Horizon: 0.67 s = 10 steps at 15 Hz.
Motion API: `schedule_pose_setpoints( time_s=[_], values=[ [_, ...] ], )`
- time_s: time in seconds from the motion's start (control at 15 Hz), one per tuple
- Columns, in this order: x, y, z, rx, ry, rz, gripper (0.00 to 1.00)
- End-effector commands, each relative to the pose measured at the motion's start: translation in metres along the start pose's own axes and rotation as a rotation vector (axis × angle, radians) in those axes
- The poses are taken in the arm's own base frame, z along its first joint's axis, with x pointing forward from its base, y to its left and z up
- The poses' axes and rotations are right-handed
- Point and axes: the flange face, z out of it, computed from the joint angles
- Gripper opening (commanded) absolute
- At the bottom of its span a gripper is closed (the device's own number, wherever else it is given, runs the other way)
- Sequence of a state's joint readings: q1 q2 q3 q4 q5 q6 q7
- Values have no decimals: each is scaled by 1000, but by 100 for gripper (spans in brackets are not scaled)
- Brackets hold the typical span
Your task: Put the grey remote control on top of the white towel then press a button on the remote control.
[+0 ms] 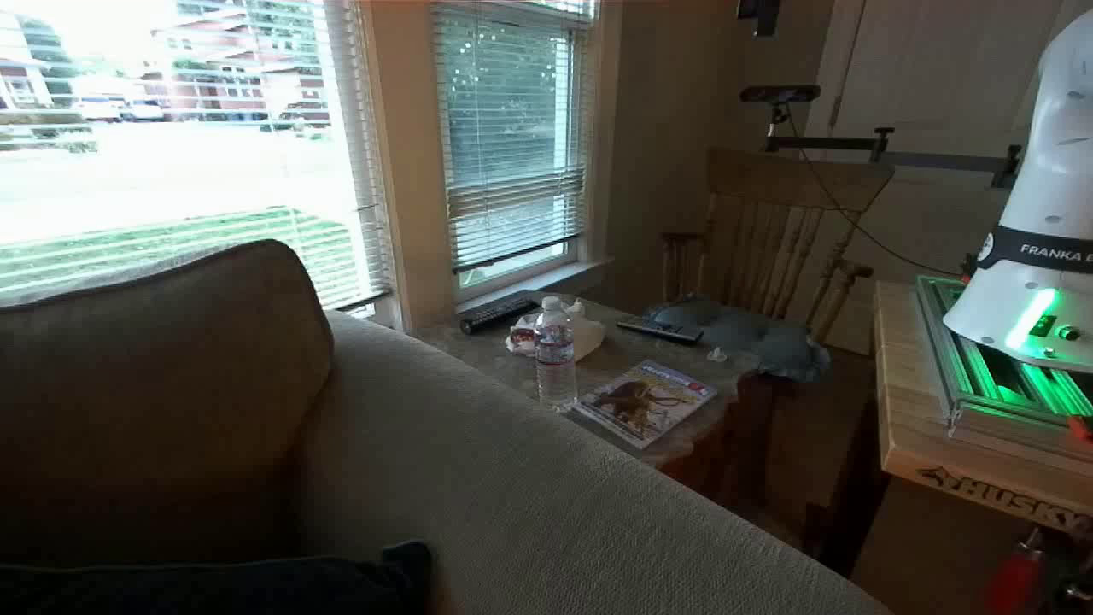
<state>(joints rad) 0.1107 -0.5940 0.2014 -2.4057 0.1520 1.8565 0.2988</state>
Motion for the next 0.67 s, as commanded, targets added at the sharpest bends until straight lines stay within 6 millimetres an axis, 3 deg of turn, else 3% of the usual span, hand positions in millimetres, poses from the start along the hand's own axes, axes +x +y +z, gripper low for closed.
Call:
schedule_pose_setpoints(
  time_s=[0.0, 0.27, 0.4, 0.6],
  values=[
    [0, 0, -1, 0, -1, 0, 100],
    [0, 0, -1, 0, -1, 0, 100],
    [9, 30, 12, -58, 4, 113, 100],
    [16, 95, 24, -114, 13, 272, 100]
  ],
)
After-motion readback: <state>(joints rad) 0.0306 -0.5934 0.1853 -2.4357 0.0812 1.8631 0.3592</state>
